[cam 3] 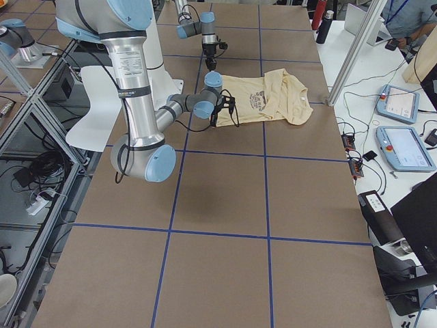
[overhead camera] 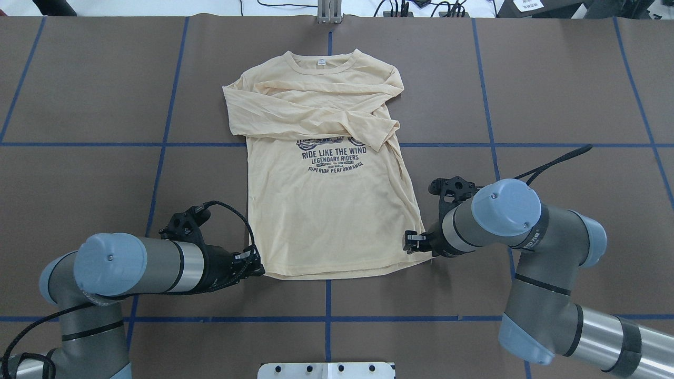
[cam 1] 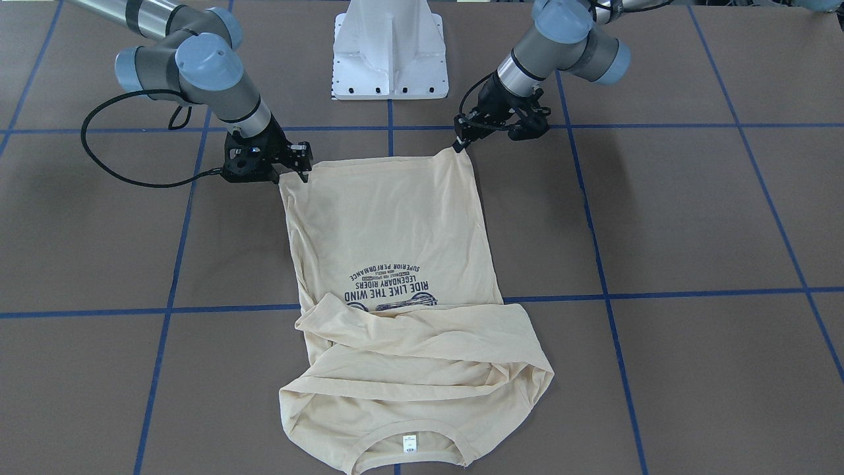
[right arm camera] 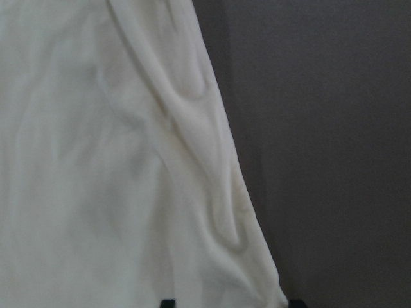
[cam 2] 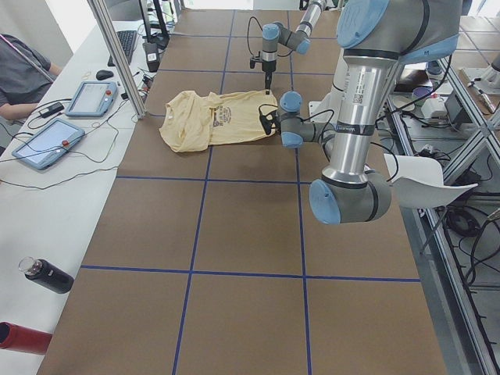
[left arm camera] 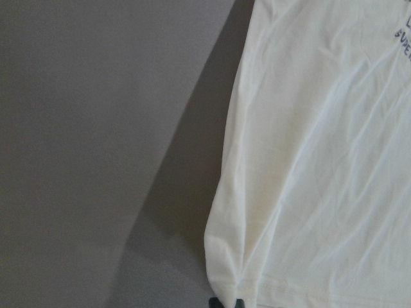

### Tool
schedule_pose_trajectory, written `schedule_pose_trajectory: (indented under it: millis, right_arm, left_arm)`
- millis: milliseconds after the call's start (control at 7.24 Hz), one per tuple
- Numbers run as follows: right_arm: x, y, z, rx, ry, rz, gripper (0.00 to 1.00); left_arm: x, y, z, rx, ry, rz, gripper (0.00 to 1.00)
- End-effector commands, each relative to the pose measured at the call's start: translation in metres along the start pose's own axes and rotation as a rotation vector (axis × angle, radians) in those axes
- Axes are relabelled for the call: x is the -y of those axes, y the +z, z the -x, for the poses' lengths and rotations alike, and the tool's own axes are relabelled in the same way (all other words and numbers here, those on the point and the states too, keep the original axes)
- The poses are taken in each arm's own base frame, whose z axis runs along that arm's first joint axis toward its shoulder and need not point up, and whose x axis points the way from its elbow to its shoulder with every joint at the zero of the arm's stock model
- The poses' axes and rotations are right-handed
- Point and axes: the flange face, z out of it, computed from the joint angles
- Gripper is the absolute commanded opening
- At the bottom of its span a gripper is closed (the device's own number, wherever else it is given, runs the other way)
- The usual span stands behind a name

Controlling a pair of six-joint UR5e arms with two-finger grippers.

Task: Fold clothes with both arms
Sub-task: 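Grasp the hem corner with the right gripper, holding the left grip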

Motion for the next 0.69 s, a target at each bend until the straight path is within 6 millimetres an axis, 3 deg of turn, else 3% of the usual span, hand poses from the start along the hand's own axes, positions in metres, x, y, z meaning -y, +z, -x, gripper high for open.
schedule_pose_trajectory:
  millis: [0, 553]
  right_arm:
    - [0.0023, -0.0004, -0.0016, -0.013, 0.008, 0.000, 0.72]
    - [0.0014, 0.0014, -0.0010, -0.014, 0.006, 0.001, 0.66]
  left_arm:
    - [-0.0005, 0.0001, -0.0007, -0.001, 0.000, 0.001, 0.00]
    - [0.0000, 0.0005, 0.0005, 0.000, 0.000, 0.000, 0.00]
